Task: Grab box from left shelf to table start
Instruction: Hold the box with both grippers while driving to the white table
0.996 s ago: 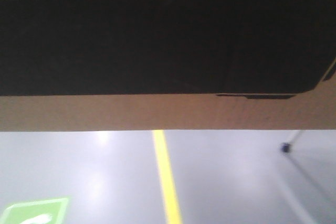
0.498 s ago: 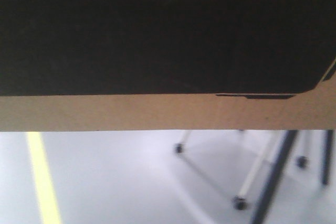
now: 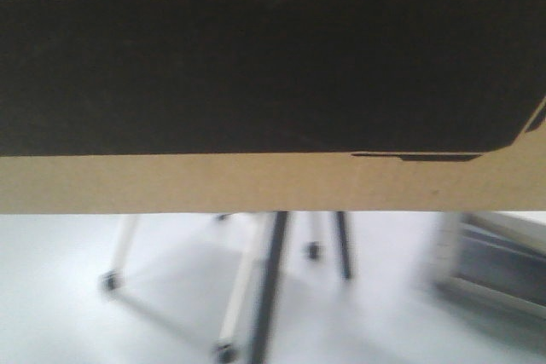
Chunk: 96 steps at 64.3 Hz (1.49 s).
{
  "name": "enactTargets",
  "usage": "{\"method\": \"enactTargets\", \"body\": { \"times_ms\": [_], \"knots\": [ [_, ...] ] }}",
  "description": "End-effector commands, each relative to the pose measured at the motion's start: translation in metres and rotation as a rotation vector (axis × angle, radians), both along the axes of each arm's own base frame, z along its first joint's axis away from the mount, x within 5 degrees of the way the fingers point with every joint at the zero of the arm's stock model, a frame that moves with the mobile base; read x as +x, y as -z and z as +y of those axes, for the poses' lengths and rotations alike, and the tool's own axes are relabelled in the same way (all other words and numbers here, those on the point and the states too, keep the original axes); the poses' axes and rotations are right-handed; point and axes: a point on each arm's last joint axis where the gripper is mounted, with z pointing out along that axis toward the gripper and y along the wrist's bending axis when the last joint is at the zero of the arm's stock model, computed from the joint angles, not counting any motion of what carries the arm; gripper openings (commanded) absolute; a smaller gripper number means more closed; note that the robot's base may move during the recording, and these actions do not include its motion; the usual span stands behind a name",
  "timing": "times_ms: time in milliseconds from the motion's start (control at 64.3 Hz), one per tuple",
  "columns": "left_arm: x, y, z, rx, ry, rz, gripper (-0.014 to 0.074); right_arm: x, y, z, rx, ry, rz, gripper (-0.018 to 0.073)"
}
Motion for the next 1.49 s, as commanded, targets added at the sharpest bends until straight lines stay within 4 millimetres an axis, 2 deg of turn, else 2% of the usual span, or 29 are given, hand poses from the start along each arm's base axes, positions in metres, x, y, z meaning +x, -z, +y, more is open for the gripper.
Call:
{"method": "enactTargets", "body": {
  "times_ms": [0,1478],
  "knots": [
    [-0.0063,-0.0272,0.0094,0.026,-0.074,-0.228,-0.0102,0.0037,-0.0185,-0.0137,-0.11,0.139,-0.163,0.0057],
    [-0.0063,-0.0271,0.0094,0.026,-0.075,-0.226,-0.0102,0.0037,-0.0184,-0.0137,-0.11,0.139,-0.161,0.0057]
  ]
}}
